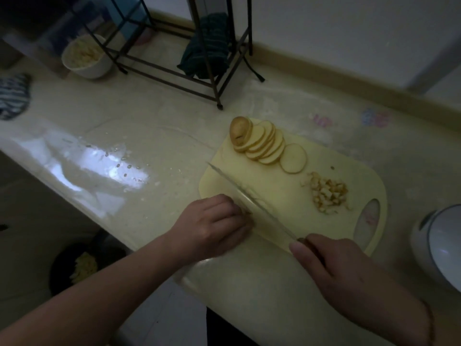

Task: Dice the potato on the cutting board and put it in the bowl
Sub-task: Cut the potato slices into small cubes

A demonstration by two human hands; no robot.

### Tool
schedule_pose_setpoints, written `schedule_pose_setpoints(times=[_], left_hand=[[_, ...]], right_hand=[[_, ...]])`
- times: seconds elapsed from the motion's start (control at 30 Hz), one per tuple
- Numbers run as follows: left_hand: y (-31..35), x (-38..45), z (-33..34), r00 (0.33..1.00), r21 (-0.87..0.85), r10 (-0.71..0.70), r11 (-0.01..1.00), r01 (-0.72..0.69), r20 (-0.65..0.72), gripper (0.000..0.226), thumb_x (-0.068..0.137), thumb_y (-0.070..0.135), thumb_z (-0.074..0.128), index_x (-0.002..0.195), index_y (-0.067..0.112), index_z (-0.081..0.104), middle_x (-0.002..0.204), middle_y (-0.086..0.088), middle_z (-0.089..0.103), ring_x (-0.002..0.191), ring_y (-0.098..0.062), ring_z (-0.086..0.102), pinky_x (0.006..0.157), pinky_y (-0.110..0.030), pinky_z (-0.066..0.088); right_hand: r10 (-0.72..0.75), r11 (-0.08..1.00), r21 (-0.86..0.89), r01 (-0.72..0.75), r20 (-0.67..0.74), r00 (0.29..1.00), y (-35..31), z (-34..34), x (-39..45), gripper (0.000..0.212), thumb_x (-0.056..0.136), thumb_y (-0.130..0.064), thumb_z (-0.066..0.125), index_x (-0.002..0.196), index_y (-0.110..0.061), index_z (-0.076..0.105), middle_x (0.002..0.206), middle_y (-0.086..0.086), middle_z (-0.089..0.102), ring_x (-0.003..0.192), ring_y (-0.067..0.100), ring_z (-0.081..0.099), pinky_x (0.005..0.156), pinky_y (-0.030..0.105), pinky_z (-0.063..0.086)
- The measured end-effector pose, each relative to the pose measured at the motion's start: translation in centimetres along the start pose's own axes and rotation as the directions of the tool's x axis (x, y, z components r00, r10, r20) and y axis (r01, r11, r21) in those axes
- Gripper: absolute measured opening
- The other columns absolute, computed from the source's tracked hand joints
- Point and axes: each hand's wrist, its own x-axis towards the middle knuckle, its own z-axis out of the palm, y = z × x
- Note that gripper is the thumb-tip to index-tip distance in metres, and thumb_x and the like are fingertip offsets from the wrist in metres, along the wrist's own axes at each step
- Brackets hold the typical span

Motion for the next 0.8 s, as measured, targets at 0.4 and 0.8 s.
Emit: schedule_pose_setpoints(times=[0.4,0.8], left_hand=[[1.3,3.3,-1.9,0.951,0.066,-0.067,0.997,0.049,0.302,0.045,0.099,0.049,0.055,0.082,0.01,0.071,0.081,-0.005,0.064,0.075,-0.025,0.06,0.07,-0.042,0.047],[0.8,4.6,-2.9,0.786,0.191,-0.195,0.976,0.1,0.587,0.081,0.093,0.077,0.016,0.112,0.022,0.072,0.107,0.004,0.065,0.1,-0.02,0.057,0.086,-0.042,0.041]], right_hand=[[-0.24,0.836,-0.536,0.118,-0.163,0.957,-0.2,3.2,-0.6,0.049,0.091,-0.061,0.028,0.067,-0.023,0.05,0.043,0.002,0.051,0.029,0.018,0.049,0.03,0.026,0.031],[-0.27,0.853,-0.503,0.14,-0.196,0.943,1.1,3.8,-2.0,0.064,0.095,-0.064,0.014,0.066,-0.024,0.055,0.042,0.003,0.053,0.027,0.018,0.049,0.026,0.027,0.034]])
